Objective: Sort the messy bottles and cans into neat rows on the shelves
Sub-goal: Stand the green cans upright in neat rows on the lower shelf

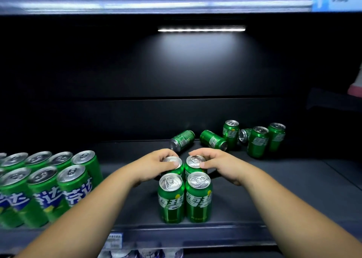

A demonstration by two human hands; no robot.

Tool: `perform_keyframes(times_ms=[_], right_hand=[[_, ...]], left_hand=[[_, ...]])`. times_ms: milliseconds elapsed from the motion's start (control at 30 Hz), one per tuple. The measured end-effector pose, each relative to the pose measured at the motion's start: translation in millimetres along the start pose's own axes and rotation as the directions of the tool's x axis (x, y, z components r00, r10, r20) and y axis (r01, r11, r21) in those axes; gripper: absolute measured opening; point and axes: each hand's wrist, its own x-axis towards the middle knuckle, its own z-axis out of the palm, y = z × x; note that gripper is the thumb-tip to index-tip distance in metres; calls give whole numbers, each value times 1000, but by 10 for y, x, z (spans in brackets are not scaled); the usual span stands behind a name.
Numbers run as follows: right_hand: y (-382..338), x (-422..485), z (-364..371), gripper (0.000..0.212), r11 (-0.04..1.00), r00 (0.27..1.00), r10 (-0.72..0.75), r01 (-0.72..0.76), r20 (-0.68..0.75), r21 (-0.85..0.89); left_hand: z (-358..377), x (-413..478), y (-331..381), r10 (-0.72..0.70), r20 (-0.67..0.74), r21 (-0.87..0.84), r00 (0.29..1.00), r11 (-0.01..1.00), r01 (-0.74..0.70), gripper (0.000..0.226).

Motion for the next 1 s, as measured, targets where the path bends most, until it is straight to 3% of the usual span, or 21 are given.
perform_keyframes(times_ms=[300, 667, 1000], right_hand=[[46, -99, 69, 47, 1000, 1000, -10, 10, -26, 9], [136, -148, 117, 39, 992, 996, -71, 75, -50, 98], [271, -205, -194, 46, 990, 937, -131, 140, -324, 7]], left_hand=[[28, -107, -28, -13, -37, -22, 999, 1000, 12, 16], [95, -192, 58, -27, -65, -36, 998, 999, 25, 25], [77, 43, 172, 124, -294, 99, 948, 990, -98, 20]])
